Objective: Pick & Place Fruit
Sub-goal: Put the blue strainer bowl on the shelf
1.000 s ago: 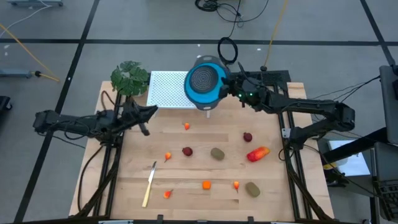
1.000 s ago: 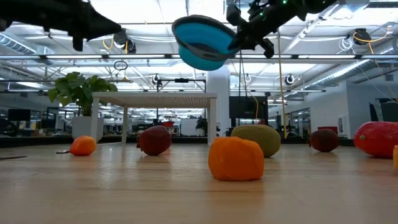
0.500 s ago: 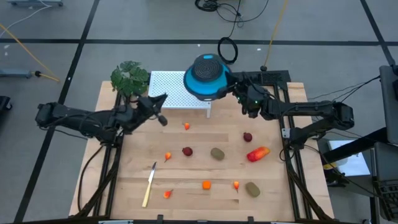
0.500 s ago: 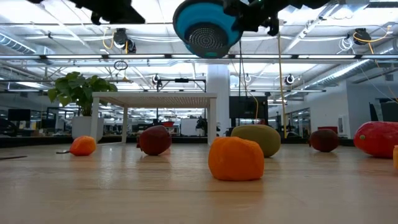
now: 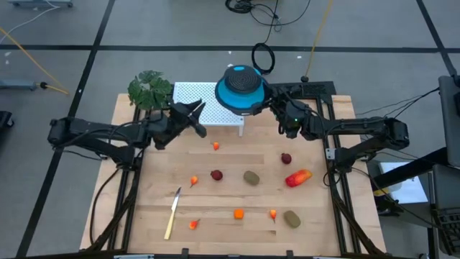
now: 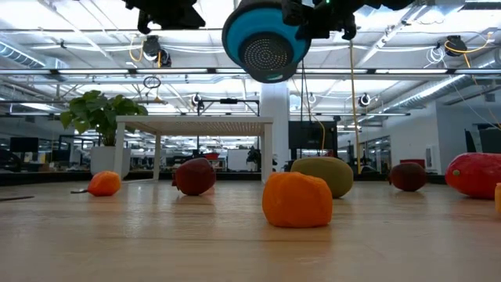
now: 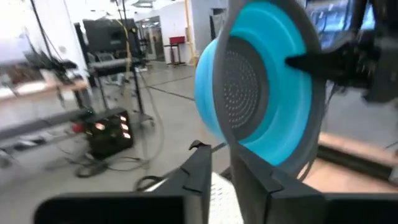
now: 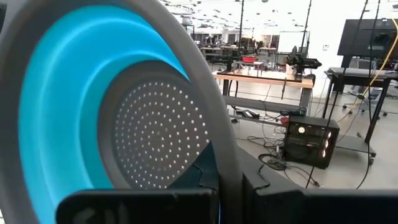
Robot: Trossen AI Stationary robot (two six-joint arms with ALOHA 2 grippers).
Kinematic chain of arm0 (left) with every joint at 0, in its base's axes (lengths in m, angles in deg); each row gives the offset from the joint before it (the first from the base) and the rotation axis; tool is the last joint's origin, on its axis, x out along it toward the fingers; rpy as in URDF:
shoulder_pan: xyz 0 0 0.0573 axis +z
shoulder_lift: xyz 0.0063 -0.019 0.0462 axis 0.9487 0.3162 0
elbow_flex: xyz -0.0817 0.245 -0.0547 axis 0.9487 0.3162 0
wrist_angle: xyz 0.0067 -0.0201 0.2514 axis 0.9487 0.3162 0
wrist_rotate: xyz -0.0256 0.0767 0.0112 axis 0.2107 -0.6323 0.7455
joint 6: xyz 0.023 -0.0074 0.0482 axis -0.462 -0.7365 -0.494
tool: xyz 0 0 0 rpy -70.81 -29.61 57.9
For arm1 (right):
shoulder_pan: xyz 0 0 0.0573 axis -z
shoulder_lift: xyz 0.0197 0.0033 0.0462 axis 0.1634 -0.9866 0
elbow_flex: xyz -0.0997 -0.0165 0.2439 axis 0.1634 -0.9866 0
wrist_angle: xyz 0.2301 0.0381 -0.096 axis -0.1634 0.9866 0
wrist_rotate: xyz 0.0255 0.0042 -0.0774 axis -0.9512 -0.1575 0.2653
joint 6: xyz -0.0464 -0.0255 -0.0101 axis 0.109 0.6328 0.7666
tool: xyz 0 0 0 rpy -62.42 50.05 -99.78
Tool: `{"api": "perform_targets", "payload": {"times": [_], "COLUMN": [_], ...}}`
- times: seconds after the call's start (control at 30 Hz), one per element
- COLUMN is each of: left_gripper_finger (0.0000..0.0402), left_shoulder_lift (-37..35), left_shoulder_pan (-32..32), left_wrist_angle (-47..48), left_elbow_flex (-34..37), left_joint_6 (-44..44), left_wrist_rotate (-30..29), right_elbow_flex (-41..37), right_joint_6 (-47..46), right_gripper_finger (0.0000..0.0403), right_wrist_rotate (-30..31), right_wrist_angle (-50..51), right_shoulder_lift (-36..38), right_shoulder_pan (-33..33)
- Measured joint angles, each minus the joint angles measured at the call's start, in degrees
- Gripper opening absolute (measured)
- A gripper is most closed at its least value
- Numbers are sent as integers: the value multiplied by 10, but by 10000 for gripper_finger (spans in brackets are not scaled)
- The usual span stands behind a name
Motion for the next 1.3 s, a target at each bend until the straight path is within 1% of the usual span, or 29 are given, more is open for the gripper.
{"api": "perform_targets", "payload": {"times": [0.17, 0.3, 0.4, 0.5, 0.6, 0.7, 0.83, 1.13, 1.23, 1.3], "left_gripper_finger": [137, 184, 208, 221, 224, 225, 225, 224, 207, 184], "left_shoulder_lift": [0, 1, 9, 18, 29, 46, 59, 61, 61, 61], "left_shoulder_pan": [25, 37, 42, 45, 46, 46, 46, 46, 46, 46], "left_wrist_angle": [-3, -4, -8, -13, -7, -54, -76, -72, -72, -70], "left_elbow_flex": [0, 0, 0, 0, 1, -2, 0, 0, 0, 0], "left_joint_6": [61, 67, 65, 70, 70, 74, 67, 65, 65, 66], "left_wrist_rotate": [47, 60, 61, 65, 71, 71, 70, 10, 8, 10], "right_elbow_flex": [0, 0, 1, -1, 1, 0, 0, 0, 0, 0], "right_joint_6": [0, 3, 2, 10, 27, 42, 43, 49, 49, 49], "right_gripper_finger": [1, 1, 1, 1, 1, 1, 1, 1, 1, 2], "right_wrist_rotate": [-5, -18, -16, -17, -15, -17, -16, -15, -15, -15], "right_wrist_angle": [-12, -26, -46, -58, -103, -112, -128, -128, -128, -128], "right_shoulder_lift": [-3, -11, -20, -28, -46, -59, -69, -70, -70, -69], "right_shoulder_pan": [0, -1, -4, -8, -12, -14, -20, -23, -23, -23]}}
